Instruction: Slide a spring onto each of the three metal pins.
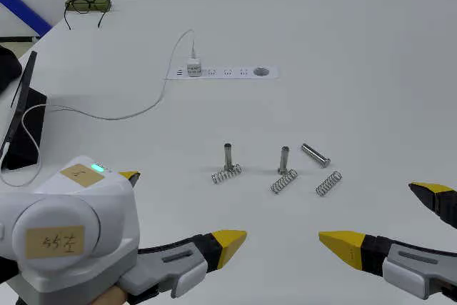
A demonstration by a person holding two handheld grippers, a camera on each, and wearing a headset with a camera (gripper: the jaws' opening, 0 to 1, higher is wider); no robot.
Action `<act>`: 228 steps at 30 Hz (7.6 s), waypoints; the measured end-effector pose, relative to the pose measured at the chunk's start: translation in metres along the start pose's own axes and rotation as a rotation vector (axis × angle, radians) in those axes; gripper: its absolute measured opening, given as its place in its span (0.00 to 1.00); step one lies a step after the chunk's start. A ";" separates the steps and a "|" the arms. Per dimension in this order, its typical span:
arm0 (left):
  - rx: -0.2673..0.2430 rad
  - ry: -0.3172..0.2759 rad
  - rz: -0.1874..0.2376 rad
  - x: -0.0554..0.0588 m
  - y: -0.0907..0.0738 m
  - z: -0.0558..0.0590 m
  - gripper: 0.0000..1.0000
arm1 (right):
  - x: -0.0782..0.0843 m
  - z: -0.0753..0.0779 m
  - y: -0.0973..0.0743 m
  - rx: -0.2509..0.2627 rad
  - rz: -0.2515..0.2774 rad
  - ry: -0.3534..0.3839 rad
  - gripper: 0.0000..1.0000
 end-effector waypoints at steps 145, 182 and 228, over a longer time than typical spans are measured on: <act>0.074 0.003 -0.034 0.008 0.048 0.003 0.90 | -0.057 0.085 0.182 -0.050 -0.182 -0.137 0.19; 0.072 0.013 -0.023 0.002 0.048 0.003 0.90 | -0.060 0.085 0.174 -0.008 -0.230 -0.054 0.09; 0.064 0.029 0.000 -0.002 0.041 -0.001 0.88 | -0.058 0.084 0.128 0.052 -0.255 -0.056 0.08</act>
Point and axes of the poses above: the centre of the closed fingertips' face, and the gripper's own axes: y roughly forward along the fingers, z roughly to its right, x roughly out of its underside, the point moved 3 cm from there along -y, roughly backward along the fingers, and after that the axes turned 14 degrees about -z, right-handed, at the moved point
